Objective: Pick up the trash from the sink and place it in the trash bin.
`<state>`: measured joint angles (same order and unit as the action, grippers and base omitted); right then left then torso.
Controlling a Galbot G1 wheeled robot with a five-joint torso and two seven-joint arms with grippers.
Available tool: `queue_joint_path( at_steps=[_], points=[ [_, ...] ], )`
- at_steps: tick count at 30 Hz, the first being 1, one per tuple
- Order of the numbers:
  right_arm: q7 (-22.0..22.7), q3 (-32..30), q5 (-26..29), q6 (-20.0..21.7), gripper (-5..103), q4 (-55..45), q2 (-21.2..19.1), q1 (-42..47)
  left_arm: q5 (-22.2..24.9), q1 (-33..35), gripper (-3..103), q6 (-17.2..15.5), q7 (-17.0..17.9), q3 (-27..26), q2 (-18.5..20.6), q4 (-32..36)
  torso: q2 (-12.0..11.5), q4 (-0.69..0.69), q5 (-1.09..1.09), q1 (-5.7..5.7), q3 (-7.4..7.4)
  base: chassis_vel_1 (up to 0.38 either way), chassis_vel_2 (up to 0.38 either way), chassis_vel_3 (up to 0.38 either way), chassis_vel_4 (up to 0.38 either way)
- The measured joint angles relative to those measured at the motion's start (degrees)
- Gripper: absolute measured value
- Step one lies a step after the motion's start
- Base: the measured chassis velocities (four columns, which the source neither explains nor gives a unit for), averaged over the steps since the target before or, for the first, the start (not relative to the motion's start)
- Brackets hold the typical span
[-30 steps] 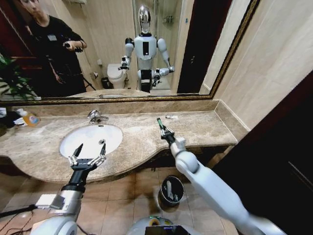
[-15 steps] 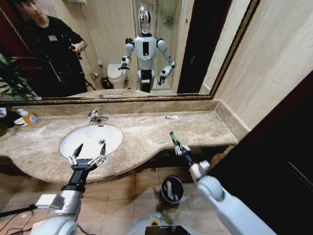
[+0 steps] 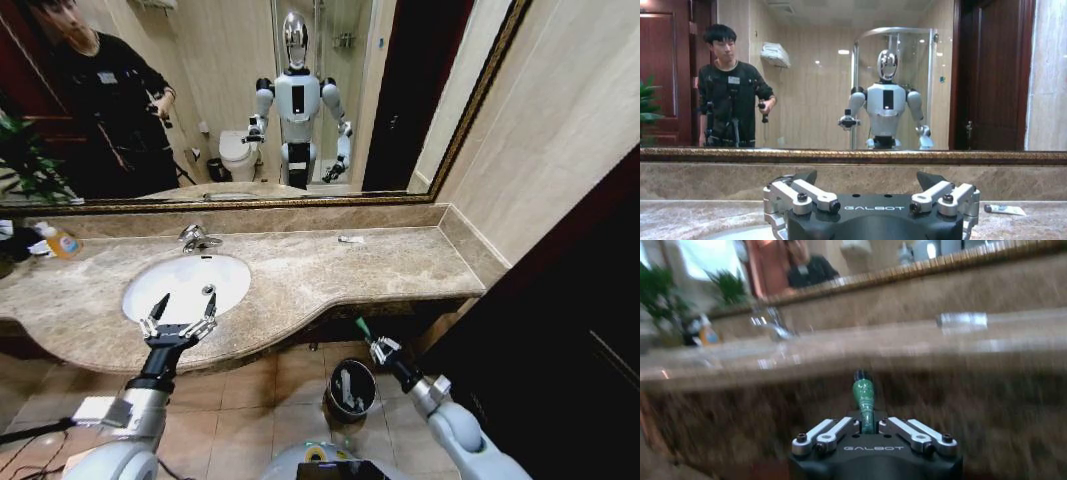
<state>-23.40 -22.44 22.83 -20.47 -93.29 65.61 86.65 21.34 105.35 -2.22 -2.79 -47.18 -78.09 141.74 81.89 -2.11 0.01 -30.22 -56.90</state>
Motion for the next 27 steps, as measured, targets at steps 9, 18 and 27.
queue_joint_path(
  at_steps=[9, 18, 27],
  points=[
    [4.75, 1.16, -5.97, -1.64, 10, 12.79, 5.58, -4.11, 0.0, 0.0, 100, 0.0, 0.0, 0.0, 0.0, 0.0, -0.01, 0.0, -0.01, -0.01, 0.0, 0.0, 0.0, 0.0, 0.0],
    [8.43, 1.45, -7.52, -2.79, 10, 22.67, 9.08, -6.23, 0.0, 0.0, 100, 0.0, 0.0, 0.0, 0.0, 0.0, -0.01, 0.0, -0.01, 0.0, 0.0, 0.0, 0.0, 0.0, 0.0],
    [10.16, 2.38, -9.29, -6.56, 10, 32.85, 11.86, -9.51, 0.0, 0.0, 100, 0.0, 0.0, 0.0, 0.0, 0.0, -0.01, 0.0, -0.01, -0.01, 0.0, 0.0, 0.0, 0.0, 0.0]
  ],
)
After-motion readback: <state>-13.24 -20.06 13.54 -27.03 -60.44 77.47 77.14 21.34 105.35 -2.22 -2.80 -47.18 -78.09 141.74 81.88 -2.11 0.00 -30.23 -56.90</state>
